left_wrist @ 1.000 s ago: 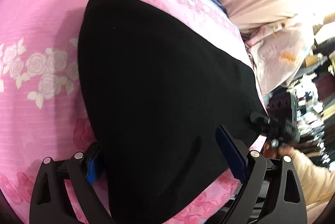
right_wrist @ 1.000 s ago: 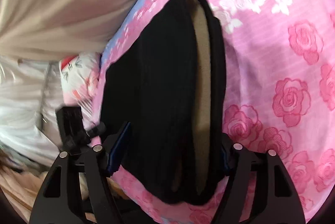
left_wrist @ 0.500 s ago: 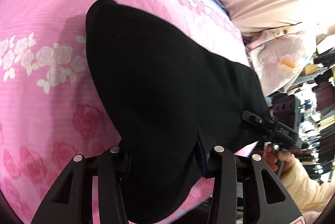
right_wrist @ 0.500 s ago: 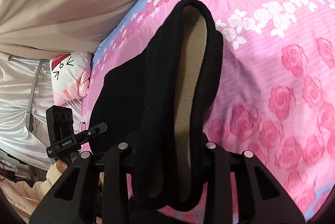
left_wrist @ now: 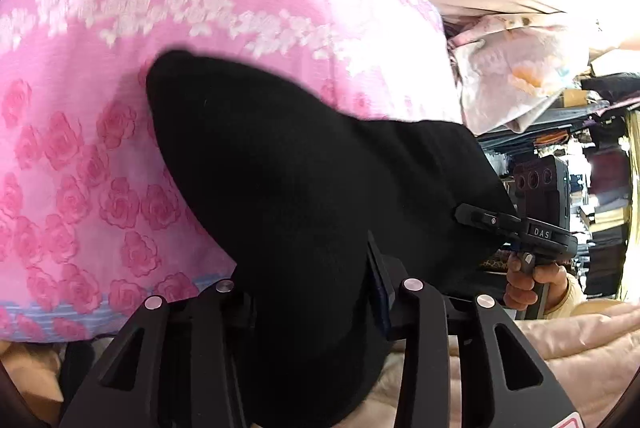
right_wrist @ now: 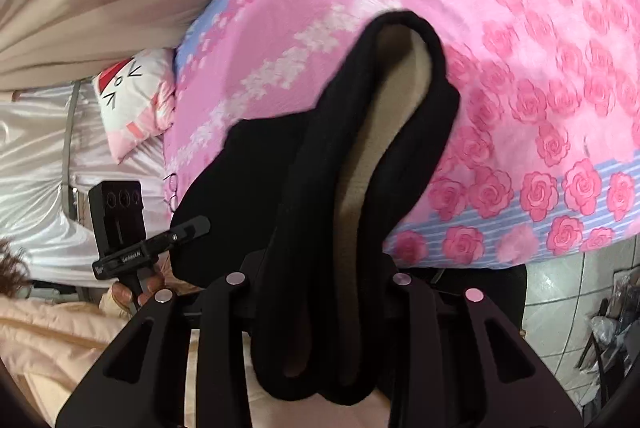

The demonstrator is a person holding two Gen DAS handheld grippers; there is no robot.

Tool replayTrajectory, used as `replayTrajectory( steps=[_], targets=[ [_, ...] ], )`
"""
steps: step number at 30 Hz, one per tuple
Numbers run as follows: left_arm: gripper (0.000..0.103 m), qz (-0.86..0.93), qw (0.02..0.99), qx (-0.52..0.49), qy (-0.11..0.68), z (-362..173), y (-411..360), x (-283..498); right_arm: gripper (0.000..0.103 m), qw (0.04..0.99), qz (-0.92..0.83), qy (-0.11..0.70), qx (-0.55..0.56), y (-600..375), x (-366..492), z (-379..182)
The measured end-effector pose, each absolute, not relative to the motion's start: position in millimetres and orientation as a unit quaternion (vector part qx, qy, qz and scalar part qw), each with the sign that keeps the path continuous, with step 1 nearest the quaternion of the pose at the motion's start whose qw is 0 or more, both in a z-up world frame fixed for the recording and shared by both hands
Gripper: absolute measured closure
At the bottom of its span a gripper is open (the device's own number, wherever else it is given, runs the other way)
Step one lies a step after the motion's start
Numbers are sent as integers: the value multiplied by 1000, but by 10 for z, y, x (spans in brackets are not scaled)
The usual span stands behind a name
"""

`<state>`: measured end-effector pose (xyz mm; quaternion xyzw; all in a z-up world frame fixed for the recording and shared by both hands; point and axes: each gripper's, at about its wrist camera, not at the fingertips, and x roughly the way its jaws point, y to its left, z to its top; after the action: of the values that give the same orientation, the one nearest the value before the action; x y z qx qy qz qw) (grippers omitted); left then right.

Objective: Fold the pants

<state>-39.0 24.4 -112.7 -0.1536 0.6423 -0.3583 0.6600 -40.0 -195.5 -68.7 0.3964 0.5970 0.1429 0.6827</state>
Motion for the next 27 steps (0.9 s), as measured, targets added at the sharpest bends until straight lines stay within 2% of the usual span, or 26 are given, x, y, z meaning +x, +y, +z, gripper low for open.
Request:
replayTrajectory(
  steps=[5,10,15,18,23,24,25,26,27],
  targets=[
    [67,-374,702,-144,588,-514,224,-118,72,733,176,544,369,-2004,-12,-109],
    [67,-396,770,-107,489,174,113,418,72,804,199,461,320,-2151,718,336],
    [67,-389,824,-71,406,373,-3,1086,72,842,210,411,279,-2313,1496,240],
    [67,-377,836,-62,394,144,-134,1534,72,849,214,403,267,-2373,1949,-134],
    [66,-340,839,-30,423,-884,-244,2110,69,816,164,479,279,-2420,2532,-1511],
    [66,-321,829,-24,458,-1309,-282,2243,55,806,141,504,277,-2414,2566,-1809],
    [63,-304,821,-23,482,-1587,-272,2309,49,797,143,501,305,-2484,2535,-2006],
    [54,-300,816,-25,493,-1750,-258,2327,49,798,155,471,342,-2602,2448,-2049],
    [51,-303,820,-41,484,-1875,-177,2298,48,792,154,469,359,-2669,2393,-2058]
  ],
)
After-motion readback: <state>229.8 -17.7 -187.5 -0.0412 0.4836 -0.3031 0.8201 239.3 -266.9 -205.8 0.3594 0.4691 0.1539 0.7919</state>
